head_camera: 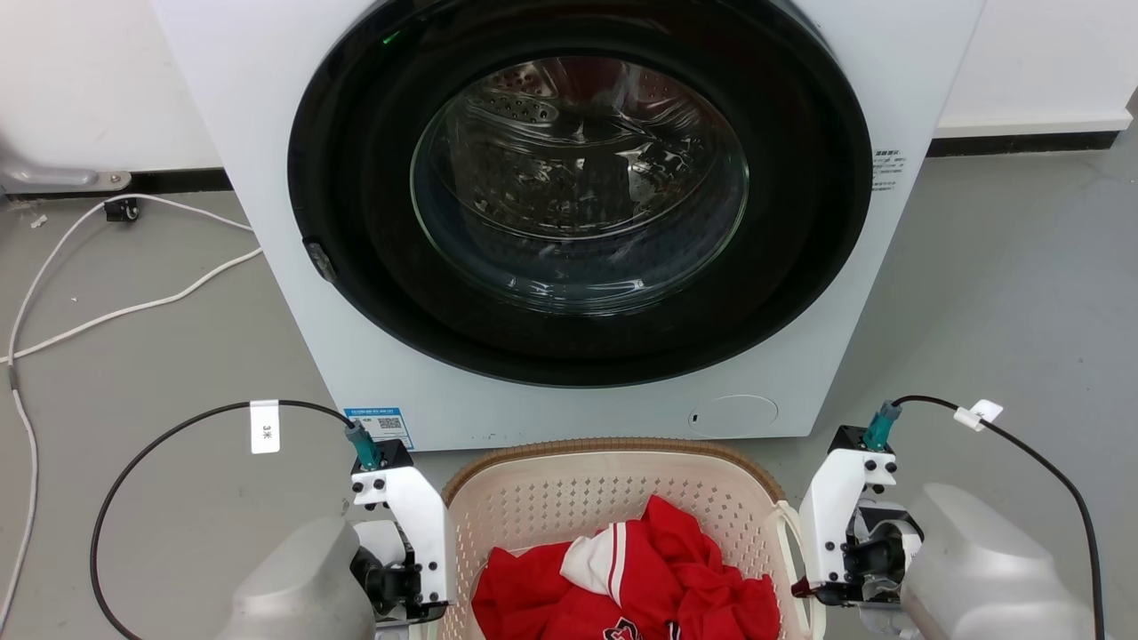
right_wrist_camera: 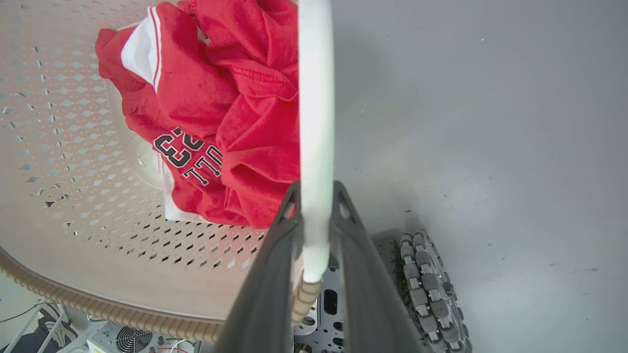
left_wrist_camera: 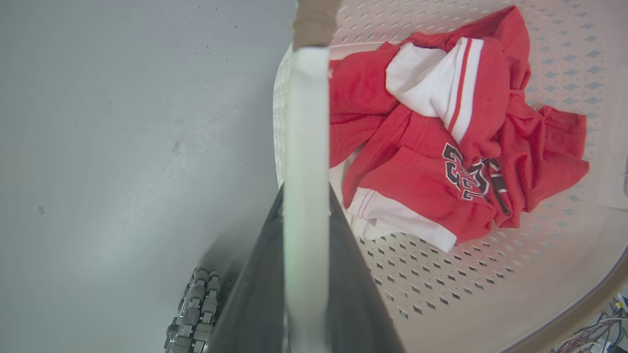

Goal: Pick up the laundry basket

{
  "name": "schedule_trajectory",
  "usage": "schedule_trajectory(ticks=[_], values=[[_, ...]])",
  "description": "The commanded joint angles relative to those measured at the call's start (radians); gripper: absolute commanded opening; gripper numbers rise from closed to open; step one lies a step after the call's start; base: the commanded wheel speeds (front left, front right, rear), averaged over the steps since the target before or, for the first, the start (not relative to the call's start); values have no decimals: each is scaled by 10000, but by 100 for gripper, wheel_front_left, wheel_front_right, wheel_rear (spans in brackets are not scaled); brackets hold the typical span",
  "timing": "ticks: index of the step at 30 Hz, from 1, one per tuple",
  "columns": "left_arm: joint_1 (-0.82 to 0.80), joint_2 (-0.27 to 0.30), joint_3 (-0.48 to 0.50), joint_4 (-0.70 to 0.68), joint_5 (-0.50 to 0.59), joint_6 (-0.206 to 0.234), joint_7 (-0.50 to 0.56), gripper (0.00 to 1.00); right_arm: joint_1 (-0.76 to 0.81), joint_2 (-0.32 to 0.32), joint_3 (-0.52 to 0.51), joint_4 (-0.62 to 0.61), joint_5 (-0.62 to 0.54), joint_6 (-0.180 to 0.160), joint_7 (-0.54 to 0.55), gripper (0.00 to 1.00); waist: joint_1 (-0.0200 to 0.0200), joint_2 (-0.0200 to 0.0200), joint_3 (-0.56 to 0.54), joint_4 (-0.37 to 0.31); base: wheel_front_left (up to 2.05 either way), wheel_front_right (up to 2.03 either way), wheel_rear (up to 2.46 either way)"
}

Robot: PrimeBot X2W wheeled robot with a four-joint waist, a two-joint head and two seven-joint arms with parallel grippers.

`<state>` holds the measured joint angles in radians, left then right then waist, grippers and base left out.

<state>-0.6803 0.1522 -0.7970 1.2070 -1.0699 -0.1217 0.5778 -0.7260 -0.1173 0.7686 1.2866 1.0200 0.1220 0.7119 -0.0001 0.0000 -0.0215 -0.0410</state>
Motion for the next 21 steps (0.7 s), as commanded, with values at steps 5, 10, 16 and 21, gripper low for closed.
schedule_trajectory(ticks=[5,10,16,21], values=[[-5,-490,-82,-208,-236,-161,-52,0,-168,514,-8,-157,137,158,-52,0,1,0,-6,9,0,0,0],[-41,-486,-154,-184,-312,-161,-88,0,-206,510,2,-144,158,158,-54,0,1,0,-2,22,0,0,0],[-95,-480,-222,-167,-391,-161,-132,0,-250,507,6,-127,163,158,-54,0,1,0,16,25,0,0,0],[-97,-451,-283,-199,-464,-161,-186,0,-257,521,0,-108,172,158,-66,0,1,0,33,1,0,0,0]])
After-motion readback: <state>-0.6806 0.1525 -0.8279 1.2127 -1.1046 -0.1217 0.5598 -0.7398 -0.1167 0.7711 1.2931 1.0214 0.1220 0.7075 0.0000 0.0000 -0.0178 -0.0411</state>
